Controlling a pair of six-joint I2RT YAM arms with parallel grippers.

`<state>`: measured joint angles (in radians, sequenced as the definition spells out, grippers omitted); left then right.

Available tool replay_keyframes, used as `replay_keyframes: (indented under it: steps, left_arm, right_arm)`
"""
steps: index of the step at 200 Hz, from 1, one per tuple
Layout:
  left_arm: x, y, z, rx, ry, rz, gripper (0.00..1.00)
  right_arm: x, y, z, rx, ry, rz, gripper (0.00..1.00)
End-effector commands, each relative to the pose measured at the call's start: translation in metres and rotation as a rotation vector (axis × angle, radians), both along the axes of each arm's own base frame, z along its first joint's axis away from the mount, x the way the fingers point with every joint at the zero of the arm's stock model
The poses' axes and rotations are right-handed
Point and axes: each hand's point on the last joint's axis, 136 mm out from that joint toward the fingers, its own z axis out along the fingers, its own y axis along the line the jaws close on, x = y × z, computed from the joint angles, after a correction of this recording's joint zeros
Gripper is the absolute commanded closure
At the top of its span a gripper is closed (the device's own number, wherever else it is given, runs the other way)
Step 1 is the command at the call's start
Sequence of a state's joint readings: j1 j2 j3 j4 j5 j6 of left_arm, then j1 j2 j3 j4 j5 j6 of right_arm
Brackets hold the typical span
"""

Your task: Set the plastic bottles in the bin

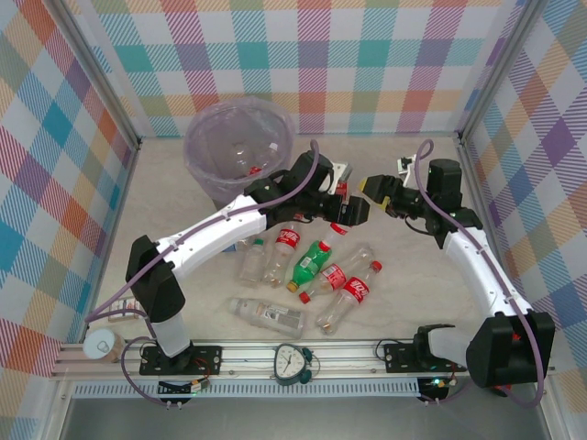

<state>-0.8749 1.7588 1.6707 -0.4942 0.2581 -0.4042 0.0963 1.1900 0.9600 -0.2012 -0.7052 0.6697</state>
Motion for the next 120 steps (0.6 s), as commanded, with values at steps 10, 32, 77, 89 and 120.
replay_keyframes:
  steps: [10, 32, 77, 89, 120]
  left_arm:
    - [-0.002, -0.009, -0.02, 0.012, 0.038, -0.009, 0.1]
    - [0.0, -0.012, -0.029, 0.017, 0.041, -0.005, 0.13]
    - [0.004, -0.017, -0.033, 0.032, 0.027, -0.023, 0.29]
    - [0.005, -0.019, -0.035, 0.032, 0.029, -0.025, 0.34]
    - [0.006, -0.025, -0.03, -0.004, 0.029, -0.032, 0.49]
  right_arm:
    - [0.001, 0.005, -0.002, 0.014, -0.004, 0.023, 0.4]
    - [0.003, 0.005, -0.01, 0.017, 0.025, 0.02, 0.42]
    - [0.005, 0.01, -0.007, 0.069, 0.041, 0.042, 0.43]
    - [0.005, 0.011, -0.006, 0.072, 0.044, 0.047, 0.43]
    - [0.003, 0.013, -0.001, 0.081, 0.05, 0.067, 0.43]
